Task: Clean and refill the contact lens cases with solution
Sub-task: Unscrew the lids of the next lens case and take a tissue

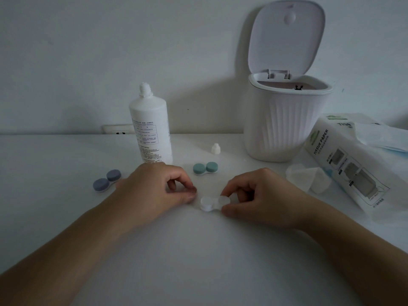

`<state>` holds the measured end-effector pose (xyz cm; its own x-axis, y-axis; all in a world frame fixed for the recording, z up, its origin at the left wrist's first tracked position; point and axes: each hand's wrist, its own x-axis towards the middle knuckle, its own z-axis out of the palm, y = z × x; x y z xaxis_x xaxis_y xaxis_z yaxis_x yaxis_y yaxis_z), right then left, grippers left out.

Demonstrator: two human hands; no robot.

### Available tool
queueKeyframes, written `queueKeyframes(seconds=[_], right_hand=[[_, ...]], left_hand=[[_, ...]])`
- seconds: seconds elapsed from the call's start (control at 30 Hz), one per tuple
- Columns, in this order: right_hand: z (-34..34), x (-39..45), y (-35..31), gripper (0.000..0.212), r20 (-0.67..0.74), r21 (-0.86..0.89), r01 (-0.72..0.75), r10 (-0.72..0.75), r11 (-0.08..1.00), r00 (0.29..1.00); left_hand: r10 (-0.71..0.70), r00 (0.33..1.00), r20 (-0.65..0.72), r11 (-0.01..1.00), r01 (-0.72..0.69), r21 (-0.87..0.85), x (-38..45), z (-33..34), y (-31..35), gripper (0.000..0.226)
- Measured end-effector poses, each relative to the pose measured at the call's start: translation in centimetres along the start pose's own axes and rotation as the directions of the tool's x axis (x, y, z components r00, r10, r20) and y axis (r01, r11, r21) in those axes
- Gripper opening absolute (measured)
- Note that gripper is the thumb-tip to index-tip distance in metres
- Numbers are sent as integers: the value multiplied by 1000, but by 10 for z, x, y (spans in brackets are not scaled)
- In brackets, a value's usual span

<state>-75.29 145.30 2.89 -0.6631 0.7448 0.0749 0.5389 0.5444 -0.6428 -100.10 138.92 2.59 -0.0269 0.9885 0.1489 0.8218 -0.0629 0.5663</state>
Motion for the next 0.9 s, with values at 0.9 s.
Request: queueKeyframes(seconds=[0.9], right_hand=[[-3,-4,-1,14,-139,148,123,-103,981,985]], left_hand=[[205,978,-35,934,-206,-292,-2,11,15,20]])
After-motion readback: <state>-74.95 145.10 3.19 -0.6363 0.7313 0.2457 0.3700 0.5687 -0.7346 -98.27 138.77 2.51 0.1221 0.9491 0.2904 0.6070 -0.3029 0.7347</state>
